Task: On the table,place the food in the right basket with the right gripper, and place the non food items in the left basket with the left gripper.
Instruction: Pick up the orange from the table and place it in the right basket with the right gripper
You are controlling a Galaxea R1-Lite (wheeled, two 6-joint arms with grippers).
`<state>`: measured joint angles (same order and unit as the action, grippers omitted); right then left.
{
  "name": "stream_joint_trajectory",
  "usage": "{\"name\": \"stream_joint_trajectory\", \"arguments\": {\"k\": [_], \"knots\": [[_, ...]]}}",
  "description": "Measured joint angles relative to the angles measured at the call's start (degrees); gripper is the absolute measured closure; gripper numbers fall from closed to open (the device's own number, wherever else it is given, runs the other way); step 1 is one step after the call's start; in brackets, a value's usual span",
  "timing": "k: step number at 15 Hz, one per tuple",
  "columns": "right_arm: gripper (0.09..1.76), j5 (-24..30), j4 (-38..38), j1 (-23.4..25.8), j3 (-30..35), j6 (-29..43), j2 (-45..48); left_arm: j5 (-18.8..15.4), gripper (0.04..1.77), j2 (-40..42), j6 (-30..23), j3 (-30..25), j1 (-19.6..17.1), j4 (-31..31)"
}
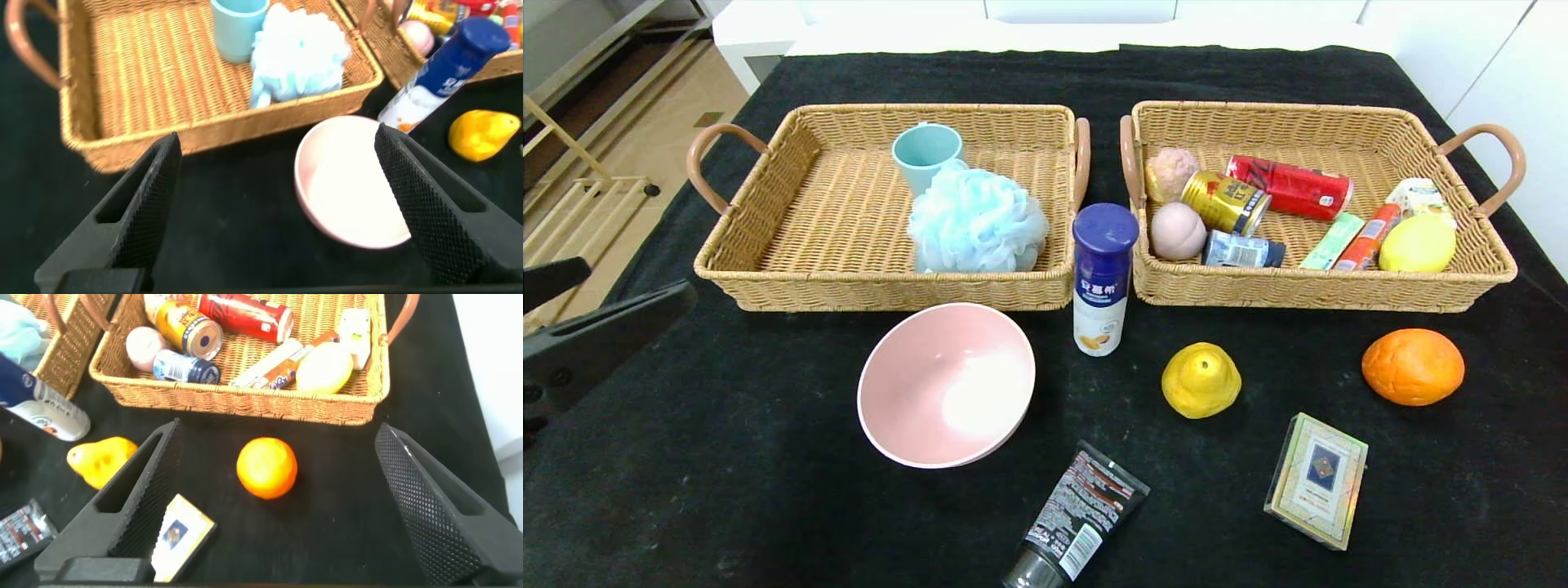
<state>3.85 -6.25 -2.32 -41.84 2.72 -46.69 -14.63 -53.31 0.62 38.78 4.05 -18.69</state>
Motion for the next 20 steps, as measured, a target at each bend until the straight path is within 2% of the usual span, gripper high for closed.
{"name": "stream_joint_trajectory", "arguments": {"k": [3, 7, 17, 19, 20], "knots": [[0.14, -0.22, -0.77, 0.04, -0.61, -0.02, -1.99, 0.02, 0.09, -5.01, 0.09, 4.27, 2.47, -0.3], [0.14, -0.22, -0.74, 0.06, -0.83, 0.02, -3.15, -0.22, 0.09, -10.19, 0.15, 8.11, 3.3, -0.3], [0.14, -0.3, -0.61, -1.95, 0.52, -0.02, -5.56, -0.94, 0.09, -12.75, 0.22, 5.01, 4.41, -0.16], [0.14, -0.48, -0.57, -4.84, 0.63, -0.02, -5.97, -2.51, 0.09, -11.08, 0.17, 4.33, 6.53, 0.39], [0.14, -1.32, -0.52, -7.19, 0.69, -0.02, -6.14, -2.73, 0.09, -10.08, 0.12, 3.83, 8.79, 0.61]]}}
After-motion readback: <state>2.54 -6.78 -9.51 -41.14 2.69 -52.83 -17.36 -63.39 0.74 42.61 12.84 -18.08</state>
